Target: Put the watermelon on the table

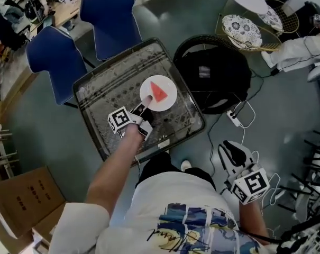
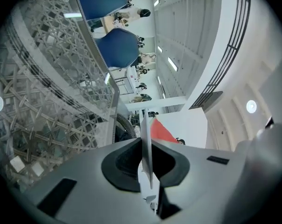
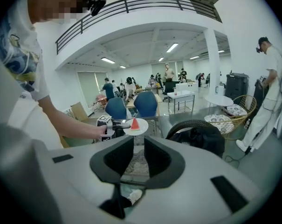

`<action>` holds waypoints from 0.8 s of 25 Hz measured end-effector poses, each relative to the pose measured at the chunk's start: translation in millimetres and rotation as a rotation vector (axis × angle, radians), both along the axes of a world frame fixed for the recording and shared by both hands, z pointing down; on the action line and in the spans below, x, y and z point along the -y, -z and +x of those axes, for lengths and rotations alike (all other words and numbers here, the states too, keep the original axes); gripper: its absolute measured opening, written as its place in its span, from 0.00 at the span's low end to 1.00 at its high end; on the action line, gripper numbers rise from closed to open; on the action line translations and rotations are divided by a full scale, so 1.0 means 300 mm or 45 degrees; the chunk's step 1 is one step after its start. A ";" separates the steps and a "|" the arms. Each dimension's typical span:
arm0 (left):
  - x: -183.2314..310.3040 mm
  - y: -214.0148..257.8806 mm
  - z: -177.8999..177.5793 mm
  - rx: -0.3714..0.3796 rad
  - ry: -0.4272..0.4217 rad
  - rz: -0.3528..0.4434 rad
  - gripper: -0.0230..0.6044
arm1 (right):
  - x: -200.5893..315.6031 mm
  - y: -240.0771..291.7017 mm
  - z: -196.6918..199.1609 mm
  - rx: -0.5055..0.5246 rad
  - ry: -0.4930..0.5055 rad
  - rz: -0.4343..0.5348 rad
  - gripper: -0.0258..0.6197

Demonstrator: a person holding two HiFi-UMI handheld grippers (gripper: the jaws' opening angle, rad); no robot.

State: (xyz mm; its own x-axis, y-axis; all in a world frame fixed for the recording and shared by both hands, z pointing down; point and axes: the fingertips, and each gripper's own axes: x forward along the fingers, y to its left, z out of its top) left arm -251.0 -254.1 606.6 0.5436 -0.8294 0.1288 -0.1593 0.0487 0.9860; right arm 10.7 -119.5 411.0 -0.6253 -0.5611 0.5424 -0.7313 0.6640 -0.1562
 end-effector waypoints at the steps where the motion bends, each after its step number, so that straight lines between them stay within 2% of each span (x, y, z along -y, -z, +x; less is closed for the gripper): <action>1: 0.035 -0.030 -0.001 0.006 -0.007 -0.014 0.08 | 0.005 -0.006 0.009 -0.012 -0.023 -0.010 0.15; 10: 0.255 -0.281 0.026 0.065 -0.077 -0.145 0.08 | 0.059 -0.027 0.050 -0.089 -0.157 -0.081 0.16; 20: 0.334 -0.431 0.022 0.145 -0.105 -0.245 0.08 | 0.101 -0.088 0.053 -0.094 -0.205 -0.153 0.16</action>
State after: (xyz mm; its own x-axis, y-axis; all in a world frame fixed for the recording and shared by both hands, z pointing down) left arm -244.5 -354.2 736.0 0.5812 -0.7372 0.3446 -0.2800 0.2164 0.9353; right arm 26.7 -149.8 437.3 -0.4889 -0.5793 0.6523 -0.8389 0.5173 -0.1694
